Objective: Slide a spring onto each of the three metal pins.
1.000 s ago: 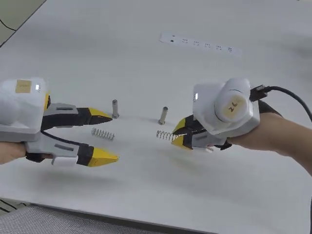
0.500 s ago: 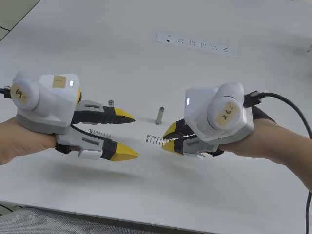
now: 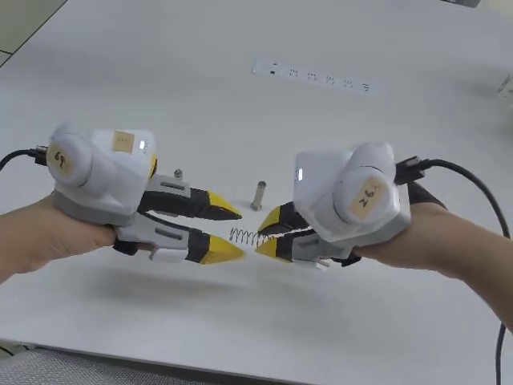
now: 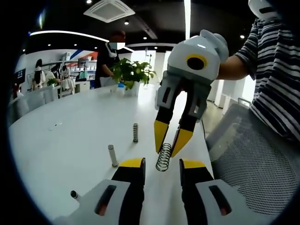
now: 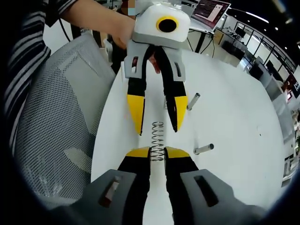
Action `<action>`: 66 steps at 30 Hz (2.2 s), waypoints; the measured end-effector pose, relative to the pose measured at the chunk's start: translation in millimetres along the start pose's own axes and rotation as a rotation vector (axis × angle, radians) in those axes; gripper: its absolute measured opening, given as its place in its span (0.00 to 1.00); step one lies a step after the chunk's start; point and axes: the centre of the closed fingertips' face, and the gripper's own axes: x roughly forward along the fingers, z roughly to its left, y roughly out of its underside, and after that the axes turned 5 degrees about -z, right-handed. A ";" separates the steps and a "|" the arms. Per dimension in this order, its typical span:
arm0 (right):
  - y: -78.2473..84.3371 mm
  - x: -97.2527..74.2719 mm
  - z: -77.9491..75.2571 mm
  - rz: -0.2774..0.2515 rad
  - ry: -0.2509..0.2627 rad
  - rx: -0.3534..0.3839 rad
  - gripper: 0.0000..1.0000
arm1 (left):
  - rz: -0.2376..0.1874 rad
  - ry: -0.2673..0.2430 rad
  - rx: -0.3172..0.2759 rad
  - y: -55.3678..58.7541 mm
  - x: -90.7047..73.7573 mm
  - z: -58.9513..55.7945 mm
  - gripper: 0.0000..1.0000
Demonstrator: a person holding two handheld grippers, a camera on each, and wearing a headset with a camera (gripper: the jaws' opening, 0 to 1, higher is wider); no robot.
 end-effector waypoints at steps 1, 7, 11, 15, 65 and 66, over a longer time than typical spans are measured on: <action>-1.0 -0.5 -0.1 -0.004 0.002 -0.002 0.13 | 0.000 0.003 0.000 0.1 1.3 -0.5 0.26; -8.1 -4.6 0.6 -0.025 0.003 -0.010 0.13 | -0.002 0.015 0.001 -1.2 3.8 -2.3 0.21; -8.8 -5.1 0.4 -0.024 0.004 -0.017 0.13 | -0.009 0.020 0.001 -2.5 4.0 -3.2 0.15; -7.9 -5.4 1.5 -0.023 0.002 -0.020 0.13 | -0.012 0.022 0.002 -2.5 4.1 -4.3 0.10; 5.5 -7.4 8.0 -0.043 -0.002 -0.015 0.13 | -0.016 0.057 -0.010 -2.0 5.4 -14.3 0.08; 5.2 -7.1 8.0 -0.044 -0.001 -0.021 0.13 | -0.016 0.057 -0.012 -1.7 5.1 -14.2 0.08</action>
